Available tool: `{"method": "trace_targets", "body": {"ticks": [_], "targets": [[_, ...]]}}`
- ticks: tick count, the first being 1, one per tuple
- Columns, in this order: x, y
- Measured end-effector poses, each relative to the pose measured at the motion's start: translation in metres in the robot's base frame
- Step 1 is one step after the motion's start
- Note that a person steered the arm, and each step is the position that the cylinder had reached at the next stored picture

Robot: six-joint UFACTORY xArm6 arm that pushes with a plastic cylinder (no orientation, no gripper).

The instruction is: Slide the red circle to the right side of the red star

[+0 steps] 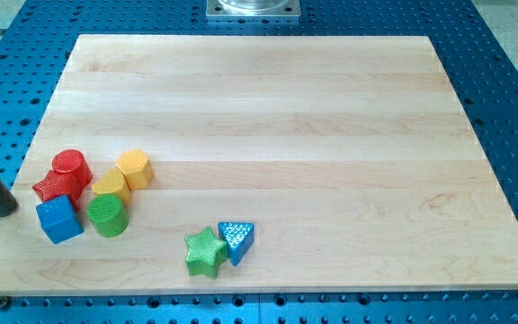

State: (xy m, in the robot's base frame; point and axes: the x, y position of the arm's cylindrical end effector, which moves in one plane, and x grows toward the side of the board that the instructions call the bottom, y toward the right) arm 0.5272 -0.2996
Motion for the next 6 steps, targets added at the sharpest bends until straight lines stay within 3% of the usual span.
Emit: {"method": "trace_targets", "body": {"ticks": [1,3,4,6], "targets": [[-0.002,0.000],[-0.069,0.046],[-0.073,0.090],[-0.073,0.107]]}}
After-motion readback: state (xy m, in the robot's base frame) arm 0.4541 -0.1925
